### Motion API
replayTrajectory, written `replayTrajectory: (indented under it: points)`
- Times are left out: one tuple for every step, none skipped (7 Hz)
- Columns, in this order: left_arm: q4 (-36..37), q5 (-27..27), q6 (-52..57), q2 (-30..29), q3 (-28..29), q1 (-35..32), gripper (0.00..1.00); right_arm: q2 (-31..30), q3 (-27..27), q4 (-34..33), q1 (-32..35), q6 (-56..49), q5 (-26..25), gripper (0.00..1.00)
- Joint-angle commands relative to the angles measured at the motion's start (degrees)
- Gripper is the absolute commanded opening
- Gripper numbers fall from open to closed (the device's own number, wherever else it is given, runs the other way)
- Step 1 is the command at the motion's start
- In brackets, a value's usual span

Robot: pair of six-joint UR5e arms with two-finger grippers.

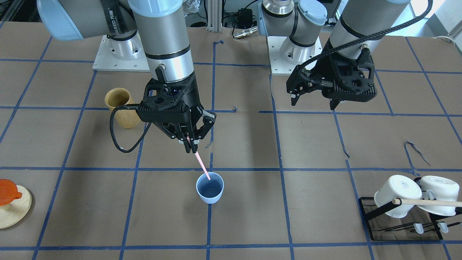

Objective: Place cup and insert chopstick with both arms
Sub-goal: 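Lower the pink chopstick into the blue cup with the right gripper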

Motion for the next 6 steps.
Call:
replayTrajectory:
  points:
    - [0.0, 0.2, -0.6, 1.3, -1.5, -0.3, 1.00, 1.7, 0.1, -0.2, 0.1, 0.0, -1.1, 0.00]
    - [-0.7, 0.1, -0.7, 1.5, -1.5, -0.6, 1.00, 3.1, 0.1, -0.2, 0.1, 0.2, -1.1, 0.00]
    - [-0.7, 0.0, -0.7, 1.4, -1.4, -0.6, 1.00, 3.5, 0.2, -0.2, 0.1, 0.3, -0.9, 0.00]
    - [-0.7, 0.0, -0.7, 1.2, -1.4, -0.7, 1.00, 3.6, 0.7, 0.1, 0.1, 0.4, -0.8, 0.21]
    - [-0.7, -0.1, -0.7, 1.4, -1.4, -0.7, 1.00, 4.2, 2.1, -0.3, 0.1, 0.4, -0.8, 0.45]
    - [-0.7, 0.1, -0.7, 1.6, -1.4, -0.7, 1.00, 4.0, 1.7, -0.2, 0.2, 0.6, -0.8, 0.54]
